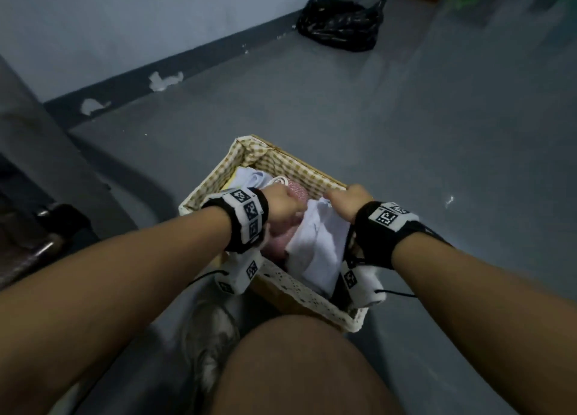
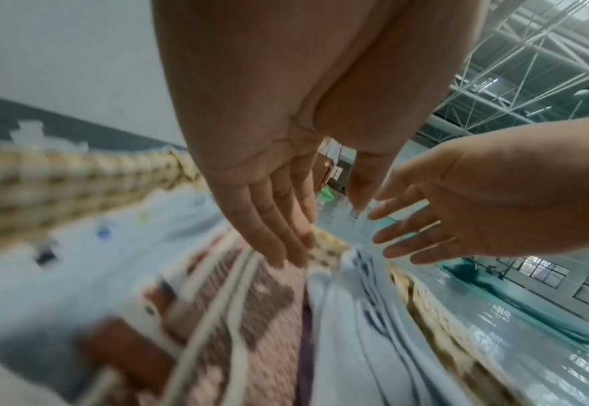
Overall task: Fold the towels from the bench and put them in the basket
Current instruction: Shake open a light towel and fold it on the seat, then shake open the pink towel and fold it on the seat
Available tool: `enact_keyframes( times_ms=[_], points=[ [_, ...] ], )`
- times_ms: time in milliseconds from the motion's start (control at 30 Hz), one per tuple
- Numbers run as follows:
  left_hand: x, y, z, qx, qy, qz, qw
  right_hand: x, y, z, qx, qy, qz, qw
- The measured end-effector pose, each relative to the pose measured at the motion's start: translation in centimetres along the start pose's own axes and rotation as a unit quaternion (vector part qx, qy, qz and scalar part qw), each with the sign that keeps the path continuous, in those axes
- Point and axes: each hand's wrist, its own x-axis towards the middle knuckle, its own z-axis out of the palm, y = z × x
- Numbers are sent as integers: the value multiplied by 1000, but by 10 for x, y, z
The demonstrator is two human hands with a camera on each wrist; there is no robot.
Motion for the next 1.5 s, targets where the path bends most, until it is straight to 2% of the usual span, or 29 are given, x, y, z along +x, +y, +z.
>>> enact_keyframes(
  times_ms=[67, 133, 233, 300, 433, 533, 633, 767, 900, 1000, 1067, 1167, 1267, 1400, 1500],
  points=[
    [-14, 7, -21, 32, 50, 36, 998, -10, -28, -7, -33, -17, -70, 997],
    [-44, 8, -53, 31, 91, 67, 993, -34, -67, -1, -36, -81, -135, 987],
    [-93, -5, -103, 32, 130, 84, 987, -74, -132, 22, -50, -181, -228, 955],
    [-130, -25, -137, 47, 163, 82, 982, -100, -175, 44, -77, -212, -294, 929],
    [-218, -81, -199, 51, 261, 39, 963, -158, -255, 105, -100, -293, -387, 869],
    [-289, -134, -233, 75, 343, -23, 936, -205, -304, 165, -114, -357, -430, 821],
    [-357, -191, -250, 94, 400, -101, 906, -257, -335, 229, -140, -387, -469, 781],
    [-435, -268, -244, 94, 435, -219, 868, -327, -348, 310, -201, -421, -533, 706],
    [-490, -338, -223, 76, 434, -318, 839, -376, -338, 369, -298, -383, -613, 623],
    [-522, -380, -212, 113, 421, -417, 798, -397, -329, 399, -337, -375, -642, 577],
    [-539, -402, -207, 114, 406, -468, 776, -409, -328, 414, -348, -374, -645, 568],
    [-551, -426, -202, 92, 384, -495, 774, -422, -329, 434, -368, -357, -656, 554],
    [-555, -438, -198, 100, 391, -472, 784, -428, -329, 450, -371, -344, -665, 549],
    [-565, -445, -195, 130, 435, -476, 754, -432, -331, 469, -357, -347, -670, 551],
    [-559, -438, -193, 94, 463, -401, 785, -436, -334, 478, -330, -326, -704, 539]
  ],
)
